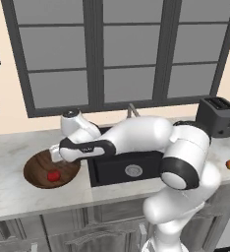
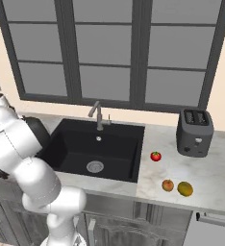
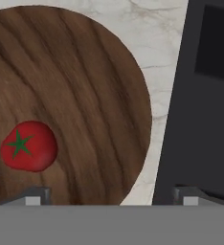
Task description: There is a mixed pile of frozen fruits and vegetables on the counter. Locate all the frozen vegetables and place the items in a bowl on the counter. Take all the frozen fruits and defrost them in a running sink.
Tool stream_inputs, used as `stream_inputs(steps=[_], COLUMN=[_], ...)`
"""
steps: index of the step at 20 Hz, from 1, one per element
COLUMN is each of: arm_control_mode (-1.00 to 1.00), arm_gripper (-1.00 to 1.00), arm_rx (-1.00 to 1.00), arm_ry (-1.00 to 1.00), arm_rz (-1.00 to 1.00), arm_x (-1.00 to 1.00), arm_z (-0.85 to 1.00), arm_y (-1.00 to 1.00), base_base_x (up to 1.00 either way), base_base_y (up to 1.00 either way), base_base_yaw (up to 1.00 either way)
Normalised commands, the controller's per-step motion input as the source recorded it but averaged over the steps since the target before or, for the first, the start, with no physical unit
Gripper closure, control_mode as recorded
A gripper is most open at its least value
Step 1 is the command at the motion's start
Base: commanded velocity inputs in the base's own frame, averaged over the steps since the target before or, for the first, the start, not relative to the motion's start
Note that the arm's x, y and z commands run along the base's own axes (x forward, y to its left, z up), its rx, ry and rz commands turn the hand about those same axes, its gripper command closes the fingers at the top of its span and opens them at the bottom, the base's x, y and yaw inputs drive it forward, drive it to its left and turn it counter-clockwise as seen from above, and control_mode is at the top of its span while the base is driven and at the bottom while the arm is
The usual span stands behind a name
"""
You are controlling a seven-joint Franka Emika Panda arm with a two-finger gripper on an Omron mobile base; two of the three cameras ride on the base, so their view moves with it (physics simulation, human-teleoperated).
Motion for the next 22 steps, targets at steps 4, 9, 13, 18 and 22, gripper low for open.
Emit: stream_inputs(steps=[4, 9, 13, 18, 22], arm_control_mode=[-1.0, -1.0, -1.0, -1.0, -1.0], arm_gripper=[-1.0, -1.0, -1.0, -1.0, -1.0], arm_rx=[0.0, 0.0, 0.0, 0.0, 0.0], arm_ry=[0.0, 0.0, 0.0, 0.0, 0.0], arm_rz=[0.0, 0.0, 0.0, 0.0, 0.0], arm_x=[0.0, 0.0, 0.0, 0.0, 0.0], arm_z=[0.1, 0.05, 0.0, 0.0, 0.0], arm_y=[-0.38, -0.38, -0.38, -0.42, -0.41], base_base_x=[0.0, 0.0, 0.0, 0.0, 0.0], base_base_y=[0.0, 0.0, 0.0, 0.0, 0.0], base_base_yaw=[0.0, 0.0, 0.0, 0.0, 0.0])
